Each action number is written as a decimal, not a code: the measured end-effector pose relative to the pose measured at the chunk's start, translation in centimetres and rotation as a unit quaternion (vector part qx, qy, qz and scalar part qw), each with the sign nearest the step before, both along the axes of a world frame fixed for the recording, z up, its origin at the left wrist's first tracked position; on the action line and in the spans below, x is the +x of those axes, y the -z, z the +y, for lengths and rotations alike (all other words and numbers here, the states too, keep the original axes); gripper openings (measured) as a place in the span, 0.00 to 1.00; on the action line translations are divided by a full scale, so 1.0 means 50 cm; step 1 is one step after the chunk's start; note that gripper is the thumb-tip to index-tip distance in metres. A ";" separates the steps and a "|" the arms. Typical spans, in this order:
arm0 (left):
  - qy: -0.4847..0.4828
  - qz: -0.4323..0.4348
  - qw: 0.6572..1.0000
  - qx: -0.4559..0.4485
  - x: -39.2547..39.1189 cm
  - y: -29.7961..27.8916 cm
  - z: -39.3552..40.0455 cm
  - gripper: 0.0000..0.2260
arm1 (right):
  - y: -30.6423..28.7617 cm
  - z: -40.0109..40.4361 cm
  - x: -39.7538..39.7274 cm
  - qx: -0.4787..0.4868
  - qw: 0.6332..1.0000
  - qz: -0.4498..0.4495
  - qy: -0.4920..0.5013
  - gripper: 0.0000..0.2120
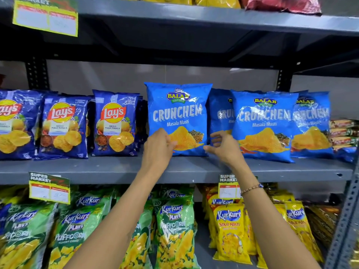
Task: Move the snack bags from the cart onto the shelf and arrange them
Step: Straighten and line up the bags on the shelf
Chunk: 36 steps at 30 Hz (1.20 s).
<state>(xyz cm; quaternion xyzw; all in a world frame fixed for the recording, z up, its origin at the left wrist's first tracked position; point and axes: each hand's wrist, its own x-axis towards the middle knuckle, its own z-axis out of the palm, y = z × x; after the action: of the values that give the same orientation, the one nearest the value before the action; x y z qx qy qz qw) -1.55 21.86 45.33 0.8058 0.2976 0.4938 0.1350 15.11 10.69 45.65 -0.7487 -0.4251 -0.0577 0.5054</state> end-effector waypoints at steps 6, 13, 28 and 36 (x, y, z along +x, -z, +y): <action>0.216 0.026 0.975 -0.043 0.160 -0.041 -0.102 0.10 | -0.033 -0.149 0.107 0.126 0.986 -0.009 0.108 0.09; 0.270 0.187 0.938 -0.113 0.298 -0.053 -0.154 0.30 | 0.002 -0.289 0.263 0.104 0.973 0.090 0.187 0.33; 0.106 0.157 0.976 -0.108 0.315 0.001 -0.137 0.29 | 0.017 -0.223 0.302 -0.001 0.993 0.105 0.053 0.25; 0.057 0.151 0.980 -0.114 0.322 -0.001 -0.143 0.37 | 0.025 -0.197 0.335 0.003 0.993 0.115 0.006 0.37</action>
<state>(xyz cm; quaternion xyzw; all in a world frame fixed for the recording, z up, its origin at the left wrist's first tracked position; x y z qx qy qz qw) 14.53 14.69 45.37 0.8660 0.3225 0.3209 0.2074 31.87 0.82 44.42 -0.7514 -0.3594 0.0239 0.5528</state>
